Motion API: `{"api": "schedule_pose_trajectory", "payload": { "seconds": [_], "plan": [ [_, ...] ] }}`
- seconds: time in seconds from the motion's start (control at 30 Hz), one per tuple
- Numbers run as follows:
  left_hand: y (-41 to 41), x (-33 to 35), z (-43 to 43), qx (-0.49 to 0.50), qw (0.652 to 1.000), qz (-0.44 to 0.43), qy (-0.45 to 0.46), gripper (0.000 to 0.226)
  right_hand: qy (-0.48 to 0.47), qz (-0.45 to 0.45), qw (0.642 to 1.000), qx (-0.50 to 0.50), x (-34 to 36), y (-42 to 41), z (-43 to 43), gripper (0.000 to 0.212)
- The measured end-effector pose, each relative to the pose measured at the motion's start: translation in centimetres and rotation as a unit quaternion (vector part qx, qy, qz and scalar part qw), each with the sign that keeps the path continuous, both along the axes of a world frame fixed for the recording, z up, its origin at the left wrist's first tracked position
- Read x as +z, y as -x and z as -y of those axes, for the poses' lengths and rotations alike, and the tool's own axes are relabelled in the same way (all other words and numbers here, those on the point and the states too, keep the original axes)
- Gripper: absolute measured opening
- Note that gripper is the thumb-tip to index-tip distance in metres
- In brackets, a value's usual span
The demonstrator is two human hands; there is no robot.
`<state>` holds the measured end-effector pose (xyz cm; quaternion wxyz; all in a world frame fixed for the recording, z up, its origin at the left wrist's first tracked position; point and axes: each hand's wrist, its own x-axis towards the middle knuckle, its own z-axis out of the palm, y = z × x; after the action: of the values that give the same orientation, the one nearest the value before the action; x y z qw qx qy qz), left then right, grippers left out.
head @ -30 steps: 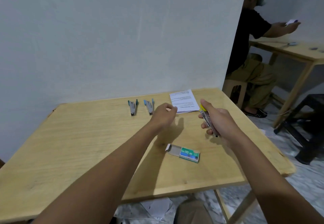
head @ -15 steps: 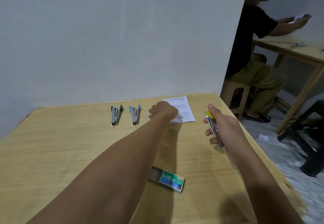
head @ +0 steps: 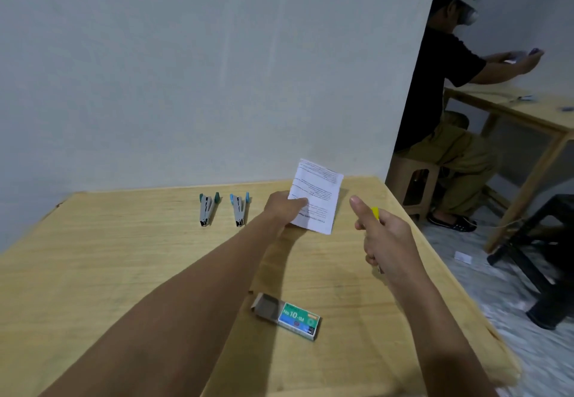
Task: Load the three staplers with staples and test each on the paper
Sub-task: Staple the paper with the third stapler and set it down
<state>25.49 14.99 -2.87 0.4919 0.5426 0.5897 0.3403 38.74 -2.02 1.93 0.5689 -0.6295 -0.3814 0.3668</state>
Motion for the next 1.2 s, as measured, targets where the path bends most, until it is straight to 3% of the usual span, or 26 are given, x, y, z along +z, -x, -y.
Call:
{"api": "schedule_pose_trajectory", "payload": {
  "seconds": [0.13,0.3,0.4,0.5,0.6,0.67,0.73,0.8,0.9,0.97,1.13,1.2],
  "plan": [
    [3.1,2.3,3.9,-0.098,0.982,0.158,0.013,0.028,-0.045,-0.011,0.998,-0.043,0.3,0.3,-0.1,0.027],
    [6.2,4.8,8.7,-0.211,0.954,0.211,0.010,0.032,-0.053,-0.027,0.997,-0.043,1.9,2.2,0.4,0.025],
    [8.3,6.7,11.1,-0.250,0.955,0.154,-0.037,0.029,-0.045,-0.038,0.998,-0.037,2.7,4.0,1.3,0.027],
    [10.5,8.5,12.7,-0.232,0.964,0.025,-0.129,0.027,-0.047,-0.064,0.997,-0.014,3.2,5.7,2.3,0.032],
    [11.8,8.8,13.4,-0.084,0.974,-0.069,-0.197,0.023,-0.059,-0.094,0.994,0.010,3.8,8.0,3.4,0.024],
    [12.1,8.7,14.6,0.035,0.975,-0.084,-0.202,0.034,-0.054,-0.093,0.994,0.016,4.1,9.7,4.0,0.023],
    [12.3,8.9,16.2,0.121,0.973,-0.043,-0.194,0.045,-0.064,-0.105,0.992,0.024,4.5,11.5,4.7,0.020],
    [13.0,9.0,17.5,0.142,0.974,0.069,-0.160,0.038,-0.078,-0.123,0.989,0.039,4.7,13.2,5.3,0.019],
    [14.2,9.7,19.2,0.052,0.949,0.300,-0.076,0.033,-0.079,-0.133,0.986,0.067,4.8,15.4,6.1,0.018],
    [15.1,10.2,20.2,0.001,0.922,0.384,-0.056,0.040,-0.074,-0.140,0.984,0.078,4.5,16.6,6.3,0.019],
    [17.0,10.6,21.0,0.009,0.919,0.382,-0.102,0.031,-0.065,-0.114,0.985,0.115,4.0,18.7,6.7,0.031],
    [17.9,10.6,21.0,0.028,0.913,0.391,-0.111,0.026,-0.068,-0.085,0.989,0.102,4.0,19.0,7.1,0.026]
  ]
}}
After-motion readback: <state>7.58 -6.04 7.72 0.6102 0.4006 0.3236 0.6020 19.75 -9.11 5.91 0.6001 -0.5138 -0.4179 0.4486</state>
